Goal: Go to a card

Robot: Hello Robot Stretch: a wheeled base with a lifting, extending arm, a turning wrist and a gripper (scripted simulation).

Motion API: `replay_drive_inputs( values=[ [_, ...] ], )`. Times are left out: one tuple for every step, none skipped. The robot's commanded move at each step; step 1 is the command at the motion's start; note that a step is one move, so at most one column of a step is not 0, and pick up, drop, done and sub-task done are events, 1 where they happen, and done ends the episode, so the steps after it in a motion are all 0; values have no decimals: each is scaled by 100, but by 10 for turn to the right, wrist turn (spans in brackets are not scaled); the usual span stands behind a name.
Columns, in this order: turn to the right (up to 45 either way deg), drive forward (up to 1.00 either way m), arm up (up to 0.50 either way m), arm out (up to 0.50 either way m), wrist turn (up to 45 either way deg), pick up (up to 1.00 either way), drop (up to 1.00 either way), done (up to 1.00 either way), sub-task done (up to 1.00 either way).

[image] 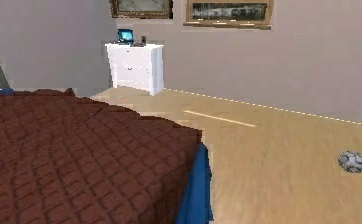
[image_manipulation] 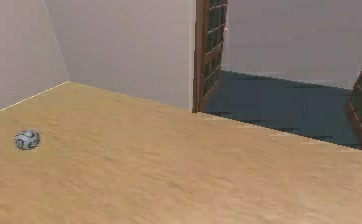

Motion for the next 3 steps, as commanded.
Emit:
replay_drive_inputs(
  values=[
    [450, 0, 0, 0, 0, 0, 0, 0, 0],
    [450, 0, 0, 0, 0, 0, 0, 0, 0],
    [240, 0, 0, 0, 0, 0, 0, 0, 0]
  ],
)
